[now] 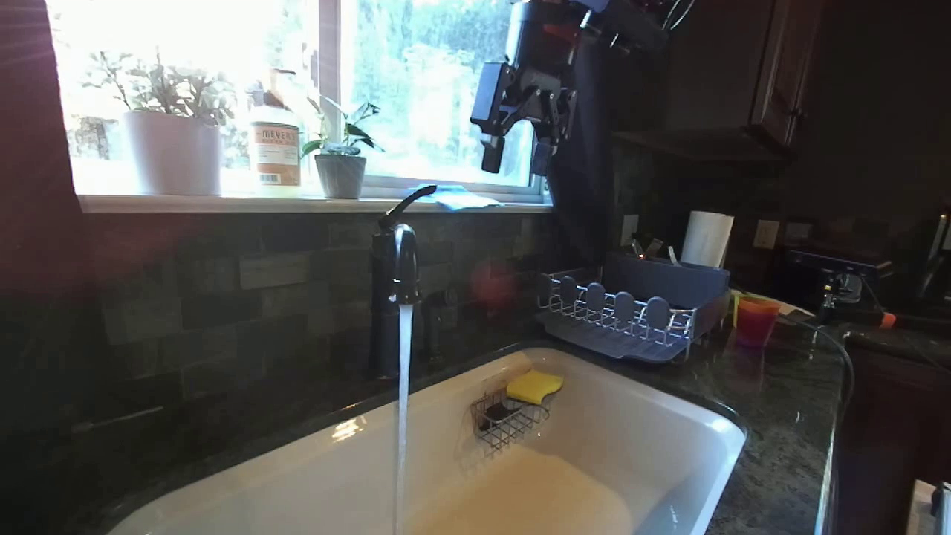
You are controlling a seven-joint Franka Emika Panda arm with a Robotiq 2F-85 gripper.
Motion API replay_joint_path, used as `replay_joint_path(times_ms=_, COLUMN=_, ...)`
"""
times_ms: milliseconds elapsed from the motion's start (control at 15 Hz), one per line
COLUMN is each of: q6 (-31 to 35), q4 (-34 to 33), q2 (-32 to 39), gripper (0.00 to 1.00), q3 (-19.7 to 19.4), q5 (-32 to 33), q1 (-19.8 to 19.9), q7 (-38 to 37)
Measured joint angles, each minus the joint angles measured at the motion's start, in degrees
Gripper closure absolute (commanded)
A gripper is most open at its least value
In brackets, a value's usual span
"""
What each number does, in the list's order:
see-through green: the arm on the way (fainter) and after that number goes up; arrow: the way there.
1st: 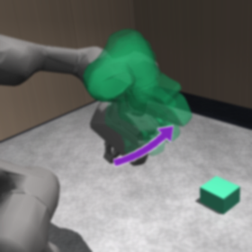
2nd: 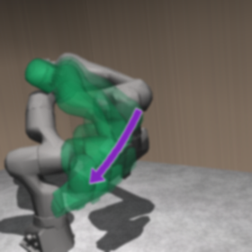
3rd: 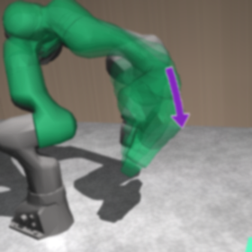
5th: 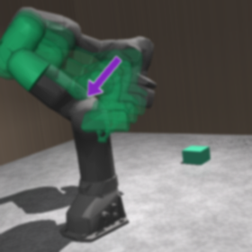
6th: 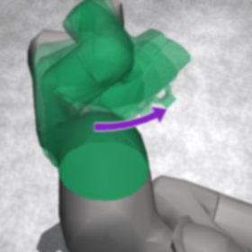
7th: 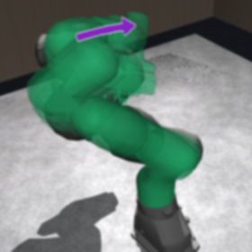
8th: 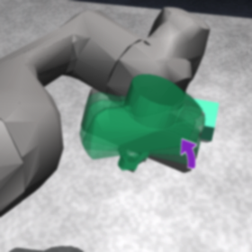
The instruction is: Move the faucet to the left then push the faucet handle upwards.
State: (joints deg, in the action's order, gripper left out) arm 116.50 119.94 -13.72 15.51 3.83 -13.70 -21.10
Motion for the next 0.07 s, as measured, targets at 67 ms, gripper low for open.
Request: replay_joint_path(times_ms=67, q6=0.0, q4=0.01, q2=-0.06, gripper=0.0, q3=0.02, q5=0.04, q1=0.08, q7=0.0)
